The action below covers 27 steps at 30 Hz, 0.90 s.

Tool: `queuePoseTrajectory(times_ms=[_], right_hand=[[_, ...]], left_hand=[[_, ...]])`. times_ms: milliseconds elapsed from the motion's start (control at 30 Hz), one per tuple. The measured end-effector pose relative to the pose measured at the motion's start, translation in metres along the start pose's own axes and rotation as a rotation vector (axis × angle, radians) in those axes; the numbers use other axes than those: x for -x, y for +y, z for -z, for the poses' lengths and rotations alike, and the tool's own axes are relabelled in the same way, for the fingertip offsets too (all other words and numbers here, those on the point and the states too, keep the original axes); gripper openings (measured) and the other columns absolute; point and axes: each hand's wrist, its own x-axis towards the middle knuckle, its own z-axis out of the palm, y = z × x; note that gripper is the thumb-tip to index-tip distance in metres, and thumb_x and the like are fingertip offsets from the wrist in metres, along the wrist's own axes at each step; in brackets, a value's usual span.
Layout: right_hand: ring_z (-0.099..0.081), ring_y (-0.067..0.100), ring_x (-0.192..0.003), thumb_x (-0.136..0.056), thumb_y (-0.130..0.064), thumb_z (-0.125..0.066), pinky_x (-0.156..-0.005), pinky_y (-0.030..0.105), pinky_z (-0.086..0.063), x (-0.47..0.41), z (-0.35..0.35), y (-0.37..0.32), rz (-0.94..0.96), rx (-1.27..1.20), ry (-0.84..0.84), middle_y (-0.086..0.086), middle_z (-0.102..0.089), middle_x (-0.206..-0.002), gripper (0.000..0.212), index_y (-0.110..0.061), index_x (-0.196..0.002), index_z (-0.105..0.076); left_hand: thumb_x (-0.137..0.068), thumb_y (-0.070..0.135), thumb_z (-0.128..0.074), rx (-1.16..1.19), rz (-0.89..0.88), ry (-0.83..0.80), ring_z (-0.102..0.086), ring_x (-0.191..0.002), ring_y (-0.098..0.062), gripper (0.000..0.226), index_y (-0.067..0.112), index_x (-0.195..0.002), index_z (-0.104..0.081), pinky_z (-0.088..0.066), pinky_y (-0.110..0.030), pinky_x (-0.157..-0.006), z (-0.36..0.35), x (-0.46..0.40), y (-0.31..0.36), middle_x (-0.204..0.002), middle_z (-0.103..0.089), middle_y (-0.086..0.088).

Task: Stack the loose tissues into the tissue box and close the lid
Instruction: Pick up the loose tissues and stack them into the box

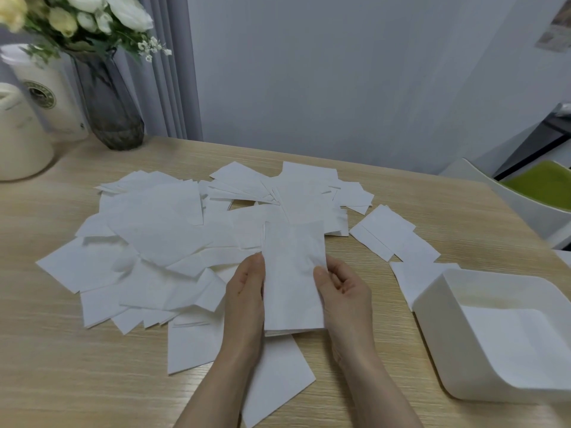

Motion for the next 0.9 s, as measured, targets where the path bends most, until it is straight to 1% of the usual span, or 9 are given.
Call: queuePoseTrajectory(times_ms=[100,167,267,367,467,533,667,800,900], right_hand=[[-0.07,0.015,-0.077,-0.095,-0.001,-0.054,-0.062,0.021,-0.053,0.0,0.001,0.001,0.008,-0.005,-0.003,0.005,-0.076,-0.087,0.021,-0.016,-0.096,-0.07],[-0.07,0.014,-0.077,-0.094,0.0,-0.055,-0.061,0.02,-0.053,0.001,0.003,0.0,0.017,-0.005,-0.001,0.004,-0.075,-0.087,0.022,-0.017,-0.099,-0.069],[-0.068,0.004,-0.078,-0.091,0.0,-0.058,-0.065,0.013,-0.05,0.007,0.008,0.001,0.06,0.017,0.035,-0.003,-0.072,-0.092,0.03,-0.02,-0.112,-0.064],[-0.062,-0.004,-0.088,-0.09,-0.005,-0.063,-0.072,0.008,-0.046,0.016,0.016,0.008,0.124,0.117,0.091,-0.006,-0.064,-0.111,0.042,-0.027,-0.125,-0.057],[-0.058,-0.01,-0.1,-0.089,-0.014,-0.065,-0.074,0.003,-0.044,0.024,0.02,0.016,0.093,0.101,0.074,-0.013,-0.056,-0.124,0.053,-0.035,-0.134,-0.046],[-0.057,-0.013,-0.104,-0.09,-0.019,-0.063,-0.078,0.005,-0.045,0.028,0.019,0.02,0.056,0.054,0.018,-0.017,-0.054,-0.126,0.055,-0.037,-0.136,-0.041],[-0.058,-0.002,-0.115,-0.095,-0.017,-0.056,-0.096,0.022,-0.047,0.035,0.015,0.021,0.069,0.091,-0.071,-0.018,-0.06,-0.129,0.048,-0.037,-0.137,-0.044],[-0.059,-0.004,-0.113,-0.097,-0.009,-0.052,-0.09,0.012,-0.047,0.038,0.015,0.017,0.102,0.101,-0.093,-0.021,-0.064,-0.122,0.046,-0.033,-0.136,-0.047],[-0.061,0.0,-0.112,-0.094,-0.007,-0.056,-0.092,0.015,-0.048,0.037,0.018,0.015,0.073,0.033,-0.049,-0.016,-0.063,-0.125,0.049,-0.034,-0.134,-0.047]], left_hand=[[-0.098,0.016,-0.054,-0.011,-0.009,-0.04,-0.071,-0.078,-0.013,0.013,0.013,-0.102,-0.066,-0.056,-0.025,-0.066,0.001,0.002,0.0,-0.086,-0.076,-0.001],[-0.096,0.006,-0.056,-0.06,-0.021,-0.034,-0.07,-0.072,-0.012,0.015,0.016,-0.104,-0.064,-0.055,-0.023,-0.061,0.001,0.002,-0.002,-0.081,-0.076,-0.001],[-0.096,0.003,-0.055,-0.081,-0.054,0.016,-0.07,-0.07,-0.012,0.019,0.018,-0.103,-0.064,-0.054,-0.022,-0.059,0.001,0.002,-0.002,-0.079,-0.075,0.0],[-0.097,0.003,-0.053,-0.057,-0.076,0.058,-0.07,-0.077,-0.015,0.021,0.02,-0.104,-0.064,-0.054,-0.025,-0.064,-0.001,0.001,-0.001,-0.088,-0.074,-0.004],[-0.098,0.003,-0.05,-0.019,-0.088,0.111,-0.068,-0.085,-0.018,0.025,0.023,-0.106,-0.062,-0.053,-0.031,-0.072,-0.006,0.0,0.0,-0.098,-0.073,-0.006],[-0.098,0.003,-0.049,0.0,-0.093,0.124,-0.068,-0.091,-0.019,0.028,0.026,-0.107,-0.061,-0.053,-0.034,-0.077,-0.01,0.002,0.001,-0.104,-0.072,-0.006],[-0.097,0.005,-0.048,0.021,-0.082,0.098,-0.067,-0.105,-0.021,0.033,0.032,-0.114,-0.058,-0.054,-0.045,-0.091,-0.02,0.011,-0.003,-0.113,-0.07,0.0],[-0.094,0.008,-0.052,-0.018,-0.13,0.102,-0.062,-0.113,-0.017,0.039,0.041,-0.116,-0.054,-0.049,-0.05,-0.1,-0.028,0.017,-0.006,-0.121,-0.064,0.007],[-0.096,0.002,-0.05,-0.015,-0.128,0.104,-0.062,-0.114,-0.017,0.046,0.043,-0.118,-0.051,-0.049,-0.048,-0.1,-0.03,0.017,-0.006,-0.124,-0.062,0.006]])
